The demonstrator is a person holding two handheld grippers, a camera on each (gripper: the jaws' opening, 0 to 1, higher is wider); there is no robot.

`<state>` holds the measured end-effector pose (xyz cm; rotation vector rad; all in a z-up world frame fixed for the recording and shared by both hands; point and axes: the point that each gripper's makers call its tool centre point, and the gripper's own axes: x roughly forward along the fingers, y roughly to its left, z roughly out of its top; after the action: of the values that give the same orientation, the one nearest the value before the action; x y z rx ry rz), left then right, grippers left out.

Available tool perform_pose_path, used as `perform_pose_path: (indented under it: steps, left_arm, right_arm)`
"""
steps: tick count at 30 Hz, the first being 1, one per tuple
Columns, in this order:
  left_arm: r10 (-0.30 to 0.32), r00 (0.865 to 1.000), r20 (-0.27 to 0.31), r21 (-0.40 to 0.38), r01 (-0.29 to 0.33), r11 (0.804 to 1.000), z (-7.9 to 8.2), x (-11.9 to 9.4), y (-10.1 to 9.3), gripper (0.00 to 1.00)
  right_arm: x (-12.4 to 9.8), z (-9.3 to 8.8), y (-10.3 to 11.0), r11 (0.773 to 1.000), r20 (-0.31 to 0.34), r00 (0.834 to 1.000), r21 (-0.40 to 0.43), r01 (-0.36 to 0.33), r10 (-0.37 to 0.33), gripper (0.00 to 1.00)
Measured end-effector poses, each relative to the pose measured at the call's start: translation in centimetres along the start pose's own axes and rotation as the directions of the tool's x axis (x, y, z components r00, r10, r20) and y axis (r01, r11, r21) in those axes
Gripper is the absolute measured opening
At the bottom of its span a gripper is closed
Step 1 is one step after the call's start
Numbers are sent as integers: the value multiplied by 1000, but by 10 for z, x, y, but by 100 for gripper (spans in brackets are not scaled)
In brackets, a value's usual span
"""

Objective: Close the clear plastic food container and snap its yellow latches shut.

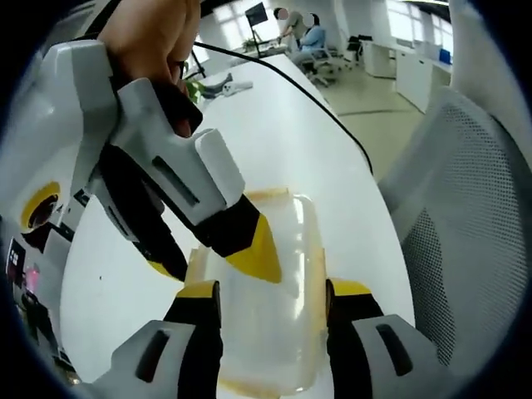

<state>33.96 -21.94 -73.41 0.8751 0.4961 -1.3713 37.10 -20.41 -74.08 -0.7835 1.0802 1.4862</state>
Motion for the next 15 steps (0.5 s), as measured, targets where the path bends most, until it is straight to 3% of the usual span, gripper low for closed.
perform_pose_path:
  steps: [6,8,9,15]
  left_arm:
    - [-13,1000,14,-1,13,1000,1,-1,0,48]
    - [-8,1000,18,-24,9,1000,2,-1,0,47]
    - [-10,1000,25,-73,11,997,3,-2,0,47]
    - [-9,999,48,-107,14,994,5,-9,8,50]
  right_arm:
    - [-1,0,0,999,-2,1000,48,26,-26,51]
    - [-1,0,0,998,-6,999,47,34,-34,51]
    - [-2,0,0,998,-7,999,44,38,-38,51]
    - [-9,2,0,997,16,998,53,59,-60,49]
